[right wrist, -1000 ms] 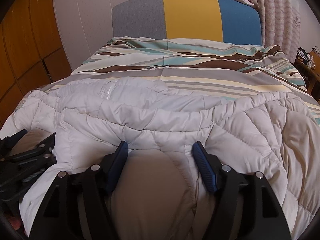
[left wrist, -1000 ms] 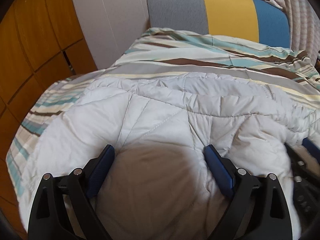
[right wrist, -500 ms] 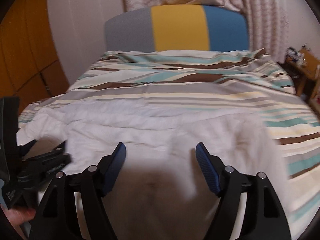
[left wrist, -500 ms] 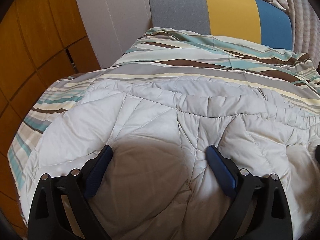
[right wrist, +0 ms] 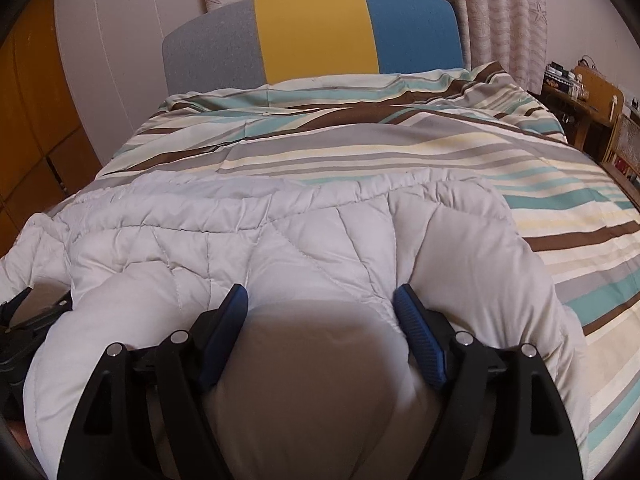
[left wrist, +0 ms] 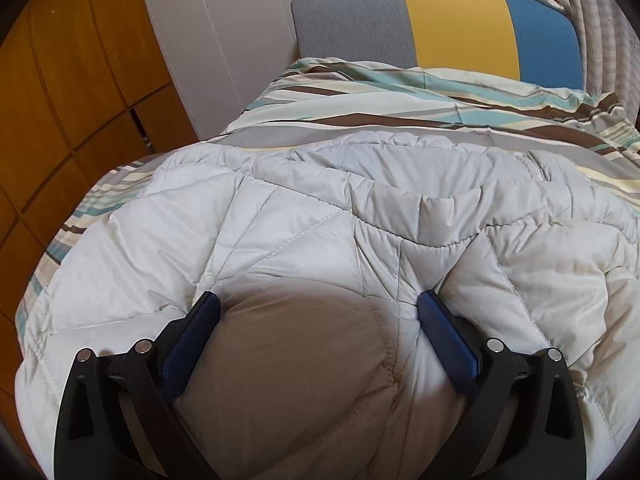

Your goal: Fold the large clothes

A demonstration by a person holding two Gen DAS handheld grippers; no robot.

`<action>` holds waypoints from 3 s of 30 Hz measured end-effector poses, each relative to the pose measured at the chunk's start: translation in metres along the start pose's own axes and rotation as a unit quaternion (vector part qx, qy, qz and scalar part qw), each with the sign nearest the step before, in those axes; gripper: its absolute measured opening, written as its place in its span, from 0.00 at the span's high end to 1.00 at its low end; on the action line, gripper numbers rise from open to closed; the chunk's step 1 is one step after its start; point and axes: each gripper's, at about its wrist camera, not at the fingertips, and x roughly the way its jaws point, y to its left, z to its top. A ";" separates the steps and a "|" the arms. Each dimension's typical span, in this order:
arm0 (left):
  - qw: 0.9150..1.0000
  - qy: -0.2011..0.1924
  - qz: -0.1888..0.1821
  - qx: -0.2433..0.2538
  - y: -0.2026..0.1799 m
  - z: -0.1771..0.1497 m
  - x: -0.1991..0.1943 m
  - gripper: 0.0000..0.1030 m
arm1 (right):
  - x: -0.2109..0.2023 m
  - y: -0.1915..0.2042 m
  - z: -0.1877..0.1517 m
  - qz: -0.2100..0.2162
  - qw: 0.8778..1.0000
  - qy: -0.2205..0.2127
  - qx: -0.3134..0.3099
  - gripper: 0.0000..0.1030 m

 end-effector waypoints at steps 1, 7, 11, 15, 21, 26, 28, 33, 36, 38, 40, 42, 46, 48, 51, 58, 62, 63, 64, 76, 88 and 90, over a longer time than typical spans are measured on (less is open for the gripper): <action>1.000 0.000 0.001 0.000 0.000 0.000 0.000 0.05 | 0.001 0.000 0.000 -0.002 1.000 0.000 -0.001 0.26; 1.000 0.017 -0.013 0.000 0.007 0.004 -0.007 0.04 | 0.002 0.001 -0.001 -0.005 1.000 0.002 -0.005 0.25; 0.998 0.043 -0.047 0.019 0.023 0.014 -0.015 0.04 | 0.002 0.001 0.000 -0.007 1.000 0.002 -0.006 0.25; 0.999 0.038 -0.026 0.001 0.052 0.022 -0.016 0.04 | 0.003 0.002 0.000 -0.012 1.000 0.003 -0.009 0.25; 0.999 0.018 -0.029 -0.019 0.062 0.009 0.006 0.03 | 0.003 0.003 0.000 -0.015 1.000 0.003 -0.013 0.24; 1.000 0.010 -0.021 -0.007 0.054 0.007 0.013 0.03 | 0.002 0.002 0.000 -0.016 1.000 0.004 -0.014 0.24; 1.000 0.011 -0.027 -0.011 0.056 0.006 0.013 0.03 | 0.003 0.003 0.000 -0.019 1.000 0.004 -0.016 0.24; 0.998 0.019 -0.055 -0.022 0.068 0.003 0.001 0.03 | 0.003 0.004 0.001 -0.021 1.000 0.005 -0.019 0.24; 0.996 0.018 -0.087 -0.032 0.081 -0.004 -0.020 0.03 | 0.004 0.004 0.001 -0.022 1.000 0.005 -0.020 0.24; 0.994 0.004 -0.099 -0.045 0.093 -0.014 -0.040 0.03 | 0.004 0.004 0.001 -0.025 0.999 0.006 -0.021 0.23; 0.994 -0.012 -0.096 -0.052 0.105 -0.025 -0.058 0.03 | 0.003 0.005 0.002 -0.028 0.999 0.006 -0.023 0.23; 0.994 -0.027 -0.082 -0.061 0.119 -0.035 -0.073 0.03 | 0.002 0.005 0.003 -0.031 0.999 0.008 -0.026 0.23; 0.993 -0.045 -0.061 -0.087 0.154 -0.054 -0.094 0.03 | -0.004 0.007 0.004 -0.035 0.999 0.016 -0.032 0.22; 0.993 -0.039 -0.054 -0.096 0.167 -0.061 -0.097 0.03 | -0.010 0.009 0.005 -0.032 0.999 0.023 -0.037 0.22; 0.991 -0.032 -0.048 -0.118 0.183 -0.075 -0.100 0.03 | -0.028 0.012 0.002 -0.028 0.998 0.018 -0.049 0.22; 0.979 0.008 -0.076 -0.189 0.210 -0.118 -0.100 0.03 | -0.086 0.023 -0.022 0.009 0.998 -0.018 -0.060 0.23; 0.958 0.013 -0.136 -0.251 0.218 -0.140 -0.104 0.03 | -0.116 0.034 -0.041 0.048 0.997 -0.030 -0.053 0.39; 0.954 0.013 -0.148 -0.259 0.217 -0.143 -0.105 0.03 | -0.122 0.038 -0.046 0.059 0.996 -0.031 -0.054 0.46; 0.951 0.016 -0.163 -0.262 0.215 -0.147 -0.106 0.03 | -0.129 0.042 -0.052 0.075 0.995 -0.033 -0.054 0.50; 0.942 0.008 -0.216 -0.257 0.198 -0.147 -0.102 0.14 | -0.152 0.087 -0.094 0.137 0.985 -0.020 -0.100 0.78; 0.927 -0.005 -0.232 -0.294 0.194 -0.145 -0.089 0.14 | -0.101 0.097 -0.120 0.115 0.984 0.011 -0.135 0.79; 0.918 -0.011 -0.233 -0.319 0.197 -0.144 -0.087 0.14 | -0.101 0.097 -0.121 0.115 0.984 0.010 -0.136 0.79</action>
